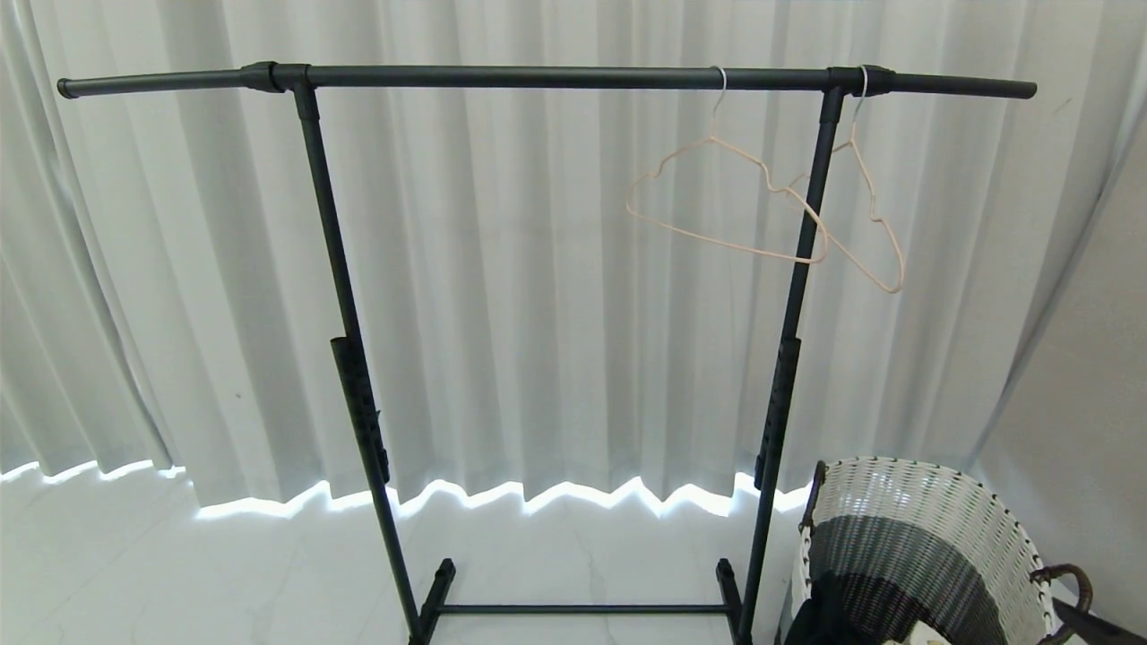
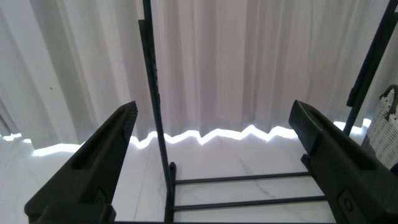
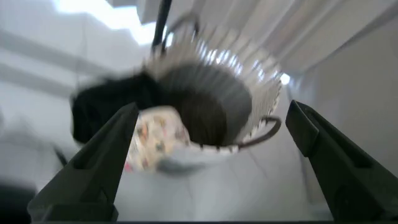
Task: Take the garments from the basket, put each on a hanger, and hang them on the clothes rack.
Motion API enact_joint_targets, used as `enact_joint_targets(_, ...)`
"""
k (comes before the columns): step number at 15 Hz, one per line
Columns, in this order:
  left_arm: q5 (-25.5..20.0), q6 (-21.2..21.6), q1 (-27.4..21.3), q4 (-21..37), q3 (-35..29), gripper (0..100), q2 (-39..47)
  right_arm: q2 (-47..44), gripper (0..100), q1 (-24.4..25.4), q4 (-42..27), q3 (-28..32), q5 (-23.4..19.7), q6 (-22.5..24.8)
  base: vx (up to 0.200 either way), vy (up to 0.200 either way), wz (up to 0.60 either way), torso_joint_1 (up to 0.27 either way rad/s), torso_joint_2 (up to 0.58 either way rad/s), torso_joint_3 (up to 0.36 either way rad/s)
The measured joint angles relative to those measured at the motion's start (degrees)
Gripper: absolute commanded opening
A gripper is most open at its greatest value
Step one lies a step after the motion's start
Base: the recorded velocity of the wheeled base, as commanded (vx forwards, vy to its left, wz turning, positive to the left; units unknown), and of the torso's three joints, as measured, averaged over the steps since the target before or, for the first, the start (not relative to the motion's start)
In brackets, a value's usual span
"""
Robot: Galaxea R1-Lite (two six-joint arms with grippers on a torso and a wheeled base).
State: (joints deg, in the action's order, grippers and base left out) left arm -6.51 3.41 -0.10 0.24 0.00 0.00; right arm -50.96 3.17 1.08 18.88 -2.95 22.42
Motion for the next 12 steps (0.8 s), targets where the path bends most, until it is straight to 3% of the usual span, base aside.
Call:
enact_joint_targets(2,0.02,0.02,0.00,0.02,0.00,100,0.00,-12.87,100,0.27,3.23,-0.21,-0.05,8.07,0.000,0.000,0.00,0.000,0.00,0.000)
enact_joint_targets(4,0.02,0.02,0.00,0.02,0.00,100,0.00,-23.34,100,1.56,10.96,-3.29,-0.09,12.67,0.000,0.000,0.00,0.000,0.00,0.000)
enact_joint_targets(9,0.00,0.02,0.02,0.02,0.00,100,0.00,-42.98,100,6.34,31.43,-12.43,-0.06,14.71,0.000,0.000,0.00,0.000,0.00,0.000)
enact_joint_targets(12,0.00,0.02,0.00,0.02,0.00,100,0.00,-52.07,100,6.97,35.69,-12.14,2.19,14.91,0.000,0.000,0.00,0.000,0.00,0.000)
